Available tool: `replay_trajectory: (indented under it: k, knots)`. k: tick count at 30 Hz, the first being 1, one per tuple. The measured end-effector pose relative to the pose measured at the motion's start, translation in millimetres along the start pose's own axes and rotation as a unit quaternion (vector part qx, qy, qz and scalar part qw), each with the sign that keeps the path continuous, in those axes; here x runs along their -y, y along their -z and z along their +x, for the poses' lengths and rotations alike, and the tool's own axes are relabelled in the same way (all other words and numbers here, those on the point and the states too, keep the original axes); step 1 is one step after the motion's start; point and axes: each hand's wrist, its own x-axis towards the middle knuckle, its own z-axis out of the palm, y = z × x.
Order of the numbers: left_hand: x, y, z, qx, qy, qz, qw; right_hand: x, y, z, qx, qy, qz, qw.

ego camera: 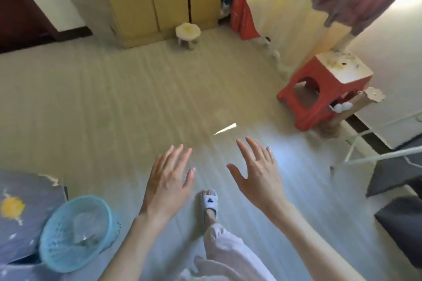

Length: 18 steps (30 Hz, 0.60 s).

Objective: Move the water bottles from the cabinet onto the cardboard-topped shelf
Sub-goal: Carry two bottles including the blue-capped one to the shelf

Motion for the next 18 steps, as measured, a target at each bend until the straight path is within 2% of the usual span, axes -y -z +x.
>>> replay_trajectory:
  k: [9, 18]
  knots:
    - [98, 52, 201, -0.081, 0.088, 0.018, 0.993, 65, -6, 270, 0.022, 0.127, 0.022, 0.991]
    - [234, 65, 401, -0.076, 0.125, 0.013, 0.989, 130, -68, 510, 0.057, 0.145, 0.001, 0.988]
